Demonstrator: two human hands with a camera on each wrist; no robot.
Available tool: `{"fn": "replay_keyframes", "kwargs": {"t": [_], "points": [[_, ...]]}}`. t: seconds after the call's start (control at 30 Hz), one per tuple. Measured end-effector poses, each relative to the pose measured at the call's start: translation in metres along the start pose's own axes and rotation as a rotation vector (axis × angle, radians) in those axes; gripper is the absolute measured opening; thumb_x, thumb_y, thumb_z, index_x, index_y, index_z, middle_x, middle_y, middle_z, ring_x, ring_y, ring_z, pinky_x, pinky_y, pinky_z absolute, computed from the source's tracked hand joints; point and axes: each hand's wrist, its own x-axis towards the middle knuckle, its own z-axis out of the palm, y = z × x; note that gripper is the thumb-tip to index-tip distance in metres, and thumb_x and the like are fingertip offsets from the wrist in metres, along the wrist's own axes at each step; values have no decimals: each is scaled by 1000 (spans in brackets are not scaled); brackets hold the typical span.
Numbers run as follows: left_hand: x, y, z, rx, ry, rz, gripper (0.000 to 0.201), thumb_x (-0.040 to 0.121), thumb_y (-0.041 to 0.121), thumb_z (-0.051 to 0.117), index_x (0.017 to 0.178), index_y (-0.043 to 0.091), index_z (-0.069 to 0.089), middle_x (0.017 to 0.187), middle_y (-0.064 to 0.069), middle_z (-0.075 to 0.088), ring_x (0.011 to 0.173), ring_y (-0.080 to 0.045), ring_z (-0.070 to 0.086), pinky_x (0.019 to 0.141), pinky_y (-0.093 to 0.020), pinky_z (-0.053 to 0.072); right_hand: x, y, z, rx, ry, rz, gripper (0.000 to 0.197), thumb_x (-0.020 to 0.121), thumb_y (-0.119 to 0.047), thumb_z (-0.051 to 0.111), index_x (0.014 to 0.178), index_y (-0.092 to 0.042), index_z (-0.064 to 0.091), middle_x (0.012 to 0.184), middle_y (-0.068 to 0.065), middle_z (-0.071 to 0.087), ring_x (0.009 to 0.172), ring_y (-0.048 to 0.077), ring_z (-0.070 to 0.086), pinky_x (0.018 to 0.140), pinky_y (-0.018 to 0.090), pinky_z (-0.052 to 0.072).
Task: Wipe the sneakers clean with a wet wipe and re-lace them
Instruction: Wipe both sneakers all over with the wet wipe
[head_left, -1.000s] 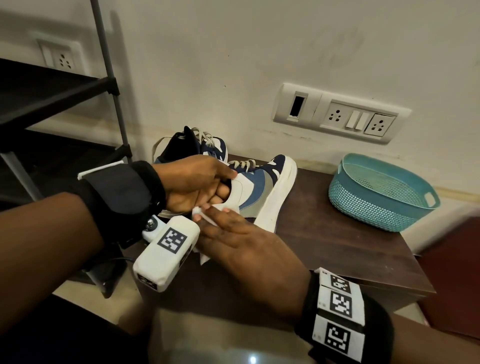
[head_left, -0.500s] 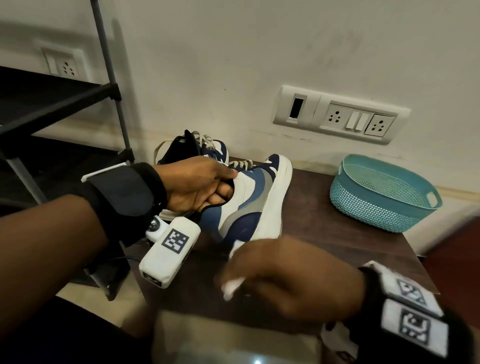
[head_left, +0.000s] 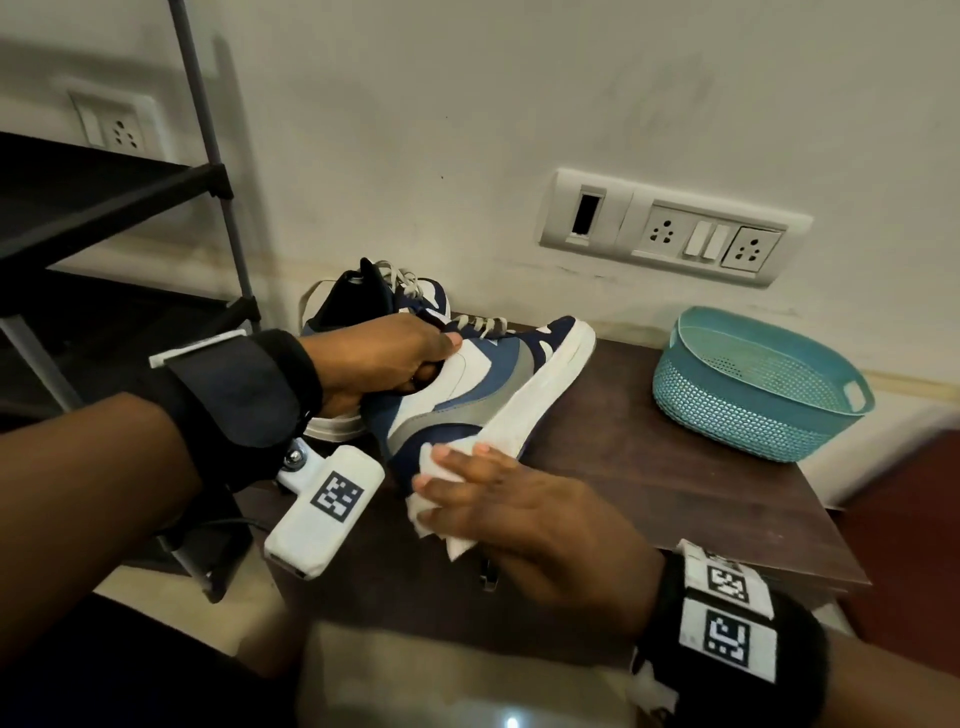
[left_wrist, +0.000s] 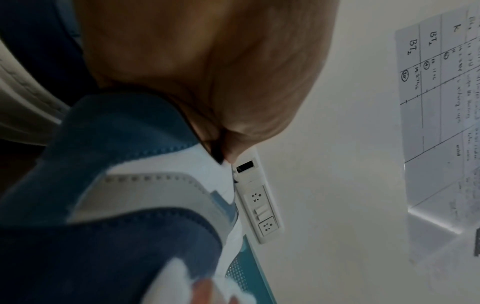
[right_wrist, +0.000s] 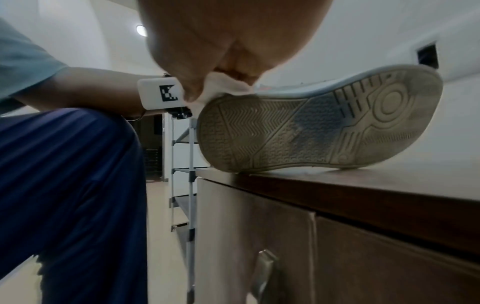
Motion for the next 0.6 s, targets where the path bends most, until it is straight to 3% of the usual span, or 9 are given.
{"fn": "replay_keyframes", "kwargs": {"t": [0.1, 0.27, 0.33, 0.43, 0.5, 0.6], "points": [[3, -3, -3, 13, 5, -6, 41, 108, 25, 46, 68, 18, 43, 58, 4, 39, 50, -8, 32, 50, -19, 30, 1, 22, -21, 37, -104, -12, 46, 90, 10, 61, 132, -8, 67, 148, 6, 56, 147, 20, 40, 120, 47, 36], [6, -4, -6, 14, 32, -44, 38, 107, 28, 47, 71, 17, 50, 62, 3, 47, 59, -11, 41, 62, -27, 34, -1, 42, -32, -14, 112, 248, 39, 99, -10, 56, 137, -13, 64, 152, 1, 51, 147, 13, 40, 114, 49, 43], [6, -6, -7, 21, 38, -47, 37, 107, 28, 47, 73, 13, 52, 64, 0, 50, 61, -13, 43, 63, -27, 35, 5, 23, -17, -108, 66, 177, 42, 101, -16, 48, 140, -15, 60, 153, 1, 50, 148, 16, 37, 118, 44, 39], [6, -8, -8, 1, 5, -38, 35, 107, 30, 47, 95, 2, 62, 86, -14, 58, 80, -25, 51, 78, -38, 39, 12, -2, 2, -48, -88, -61, 41, 106, -21, 37, 133, -8, 66, 147, 9, 56, 149, 24, 37, 124, 40, 28], [6, -6, -6, 3, 0, -34, 32, 107, 31, 47, 90, 7, 59, 86, -12, 54, 80, -25, 47, 78, -38, 37, 12, 8, -5, -4, -132, -77, 36, 103, -10, 46, 132, -6, 66, 148, 9, 56, 150, 24, 36, 124, 45, 27], [6, -5, -6, 50, 15, -25, 38, 107, 32, 46, 84, 5, 58, 76, -9, 54, 71, -21, 47, 71, -33, 38, 2, 42, -31, 25, -38, 91, 40, 94, -1, 62, 133, -9, 66, 149, 4, 55, 148, 19, 39, 121, 49, 33]]}}
